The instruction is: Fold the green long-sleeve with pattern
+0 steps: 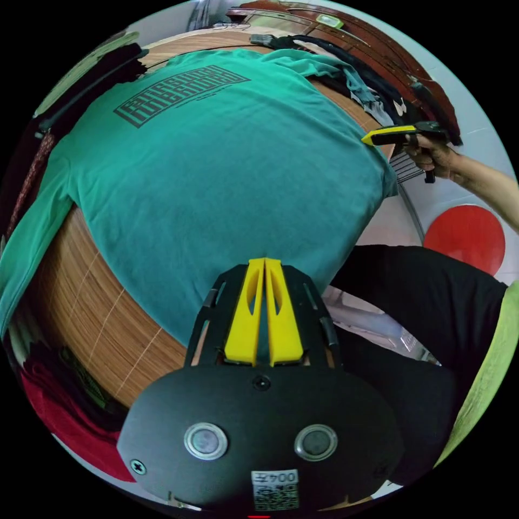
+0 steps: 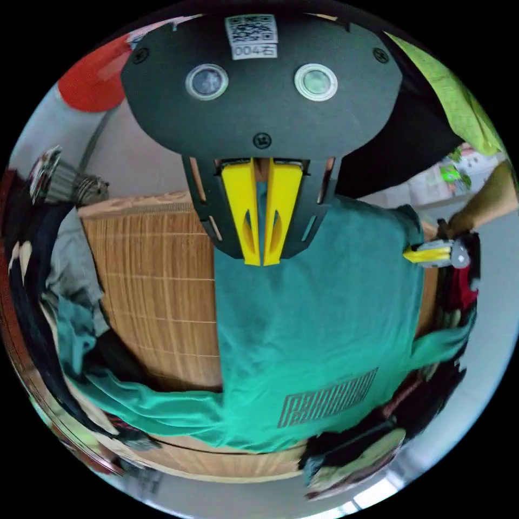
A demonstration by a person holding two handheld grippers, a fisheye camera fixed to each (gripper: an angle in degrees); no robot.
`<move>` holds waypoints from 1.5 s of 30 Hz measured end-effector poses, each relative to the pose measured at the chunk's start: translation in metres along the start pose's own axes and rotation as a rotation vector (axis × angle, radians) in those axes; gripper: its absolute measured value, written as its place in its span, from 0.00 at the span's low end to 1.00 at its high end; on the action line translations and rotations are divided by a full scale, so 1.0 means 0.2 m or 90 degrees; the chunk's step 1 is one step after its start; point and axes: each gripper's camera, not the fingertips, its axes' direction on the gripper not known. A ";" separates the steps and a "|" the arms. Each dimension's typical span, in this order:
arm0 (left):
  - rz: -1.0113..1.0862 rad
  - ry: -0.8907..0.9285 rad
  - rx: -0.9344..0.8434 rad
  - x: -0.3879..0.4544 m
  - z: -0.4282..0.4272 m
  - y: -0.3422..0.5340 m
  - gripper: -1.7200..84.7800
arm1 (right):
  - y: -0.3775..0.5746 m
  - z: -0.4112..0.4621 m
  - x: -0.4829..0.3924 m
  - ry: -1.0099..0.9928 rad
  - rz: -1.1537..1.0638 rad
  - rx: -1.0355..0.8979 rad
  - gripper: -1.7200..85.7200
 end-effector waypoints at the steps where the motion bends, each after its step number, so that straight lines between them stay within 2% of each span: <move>1: -0.016 0.017 -0.001 -0.05 0.03 0.04 0.02 | 0.08 -0.05 0.10 -0.026 0.052 0.010 0.08; 5: -0.057 0.060 -0.026 -0.18 0.06 0.11 0.02 | 0.47 -0.02 0.48 -0.151 0.231 -0.031 0.17; 7: -0.050 0.107 0.019 -0.20 0.00 0.14 0.02 | 0.63 0.04 0.58 -0.211 0.261 -0.040 0.18; 12: 0.030 0.196 0.003 -0.03 0.06 0.01 0.03 | 0.79 0.19 0.64 -0.223 0.198 -0.065 0.19; 15: 0.052 0.268 -0.019 0.14 0.17 -0.15 0.06 | 0.82 0.24 0.69 -0.189 0.186 -0.055 0.09; 18: 0.082 0.297 -0.077 0.32 0.28 -0.31 0.10 | 0.87 0.12 0.70 -0.215 0.187 0.006 0.06; 23: 0.086 0.313 -0.153 0.43 0.42 -0.45 0.19 | 1.02 -0.13 0.50 -0.164 0.121 0.085 0.05; 27: 0.066 0.341 -0.238 0.37 0.58 -0.44 0.20 | 1.03 -0.19 0.40 -0.114 0.068 0.110 0.06; 30: 0.083 0.326 -0.301 0.30 0.66 -0.37 0.11 | 1.01 -0.21 0.34 -0.092 0.012 0.112 0.06; 32: 0.070 0.330 -0.276 0.20 0.63 -0.32 0.08 | 1.06 -0.23 0.41 -0.131 0.046 0.139 0.08; 36: -0.002 0.439 -0.238 -0.13 0.57 -0.18 0.07 | 1.19 -0.16 0.64 -0.200 0.156 0.124 0.11; 40: -0.079 0.542 -0.226 -0.40 0.59 -0.03 0.07 | 1.21 -0.11 0.69 -0.189 0.088 0.114 0.16; 43: -0.069 0.557 -0.225 -0.44 0.61 0.05 0.07 | 1.16 -0.13 0.70 -0.159 0.025 0.149 0.14; 45: -0.051 0.548 -0.222 -0.43 0.61 0.08 0.06 | 1.11 -0.14 0.78 -0.190 0.008 0.149 0.10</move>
